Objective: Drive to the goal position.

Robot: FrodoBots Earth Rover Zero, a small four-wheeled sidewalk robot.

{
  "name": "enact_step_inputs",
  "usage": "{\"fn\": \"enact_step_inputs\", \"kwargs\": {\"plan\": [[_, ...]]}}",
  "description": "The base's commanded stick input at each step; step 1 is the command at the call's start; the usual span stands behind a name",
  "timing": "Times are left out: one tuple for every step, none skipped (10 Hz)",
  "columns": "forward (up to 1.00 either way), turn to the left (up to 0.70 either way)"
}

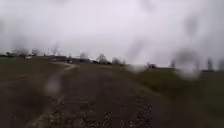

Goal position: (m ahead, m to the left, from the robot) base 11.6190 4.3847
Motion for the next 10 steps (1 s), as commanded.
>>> {"fn": "enact_step_inputs", "kwargs": {"plan": [[1.0, 0.35], [1.0, 0.4], [1.0, 0.4], [1.0, 0.12], [1.0, 0.05], [1.0, 0.0], [1.0, 0.0], [1.0, 0.0], [1.0, 0.0], [1.0, 0.0]]}}
